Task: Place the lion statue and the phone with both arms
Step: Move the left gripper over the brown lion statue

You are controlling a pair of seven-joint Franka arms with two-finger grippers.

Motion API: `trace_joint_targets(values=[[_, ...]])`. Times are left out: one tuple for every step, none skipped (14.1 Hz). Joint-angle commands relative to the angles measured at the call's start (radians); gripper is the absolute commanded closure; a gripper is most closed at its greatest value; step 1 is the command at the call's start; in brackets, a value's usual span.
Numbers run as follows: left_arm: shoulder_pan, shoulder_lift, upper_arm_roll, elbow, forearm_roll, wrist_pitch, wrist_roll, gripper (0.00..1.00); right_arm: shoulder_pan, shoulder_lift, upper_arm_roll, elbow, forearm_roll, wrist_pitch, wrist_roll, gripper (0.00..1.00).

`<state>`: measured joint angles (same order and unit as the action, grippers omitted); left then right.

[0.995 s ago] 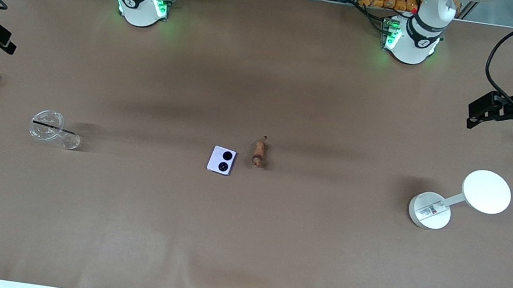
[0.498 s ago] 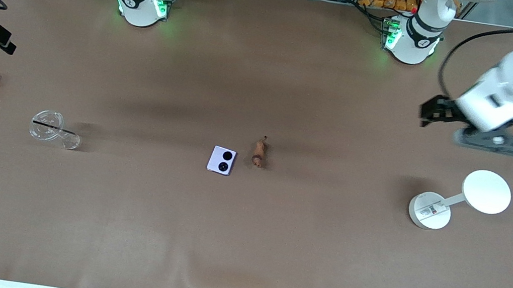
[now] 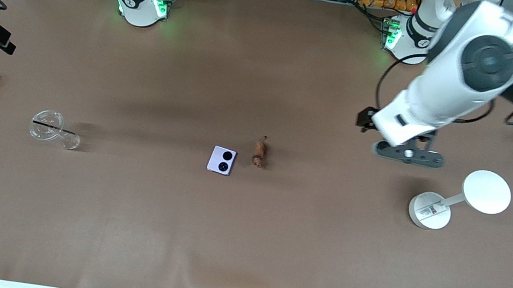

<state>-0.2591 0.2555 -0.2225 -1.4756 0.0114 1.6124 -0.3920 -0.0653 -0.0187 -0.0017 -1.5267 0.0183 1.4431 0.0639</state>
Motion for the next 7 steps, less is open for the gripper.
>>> trace_joint_targets(values=[[-0.055, 0.077, 0.003, 0.075, -0.004, -0.005, -0.082, 0.00, -0.022, 0.006, 0.016, 0.016, 0.008, -0.006, -0.003, 0.00], [-0.078, 0.088, 0.003, 0.077, -0.002, 0.007, -0.117, 0.00, -0.022, 0.006, 0.016, 0.016, 0.009, -0.006, -0.003, 0.00], [-0.092, 0.102, 0.003, 0.075, 0.001, 0.015, -0.146, 0.00, -0.022, 0.006, 0.014, 0.016, 0.008, -0.006, -0.003, 0.00], [-0.106, 0.122, 0.003, 0.077, -0.001, 0.032, -0.159, 0.00, -0.024, 0.006, 0.016, 0.016, 0.008, -0.006, -0.006, 0.00], [-0.114, 0.142, 0.003, 0.077, -0.001, 0.055, -0.165, 0.00, -0.024, 0.006, 0.014, 0.016, 0.008, -0.006, -0.006, 0.00], [-0.115, 0.155, 0.002, 0.075, -0.001, 0.075, -0.166, 0.00, -0.025, 0.006, 0.016, 0.016, 0.008, -0.006, -0.006, 0.00], [-0.117, 0.165, 0.003, 0.074, -0.001, 0.090, -0.168, 0.00, -0.025, 0.006, 0.016, 0.016, 0.008, -0.006, -0.006, 0.00]])
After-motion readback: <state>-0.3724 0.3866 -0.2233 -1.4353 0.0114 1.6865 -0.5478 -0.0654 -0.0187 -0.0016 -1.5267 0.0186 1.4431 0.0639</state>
